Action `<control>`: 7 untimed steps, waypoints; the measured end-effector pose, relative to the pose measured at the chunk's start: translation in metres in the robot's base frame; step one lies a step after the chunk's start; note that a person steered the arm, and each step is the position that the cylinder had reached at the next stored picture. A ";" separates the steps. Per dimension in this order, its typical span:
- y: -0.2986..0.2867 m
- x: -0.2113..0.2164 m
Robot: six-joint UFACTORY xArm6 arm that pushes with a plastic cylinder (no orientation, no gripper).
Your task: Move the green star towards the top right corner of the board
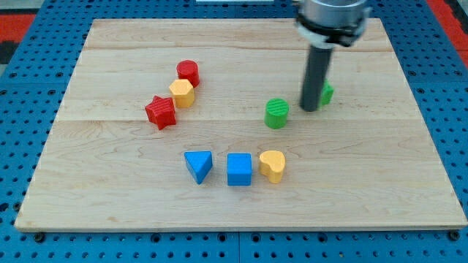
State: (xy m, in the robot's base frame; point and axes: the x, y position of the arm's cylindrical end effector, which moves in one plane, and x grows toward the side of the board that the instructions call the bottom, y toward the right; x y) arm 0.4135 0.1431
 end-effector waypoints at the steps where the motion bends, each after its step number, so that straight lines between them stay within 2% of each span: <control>1: 0.023 -0.050; 2: 0.034 -0.120; 3: 0.039 -0.154; 5: 0.062 0.002; 6: 0.026 0.041; 7: -0.047 0.055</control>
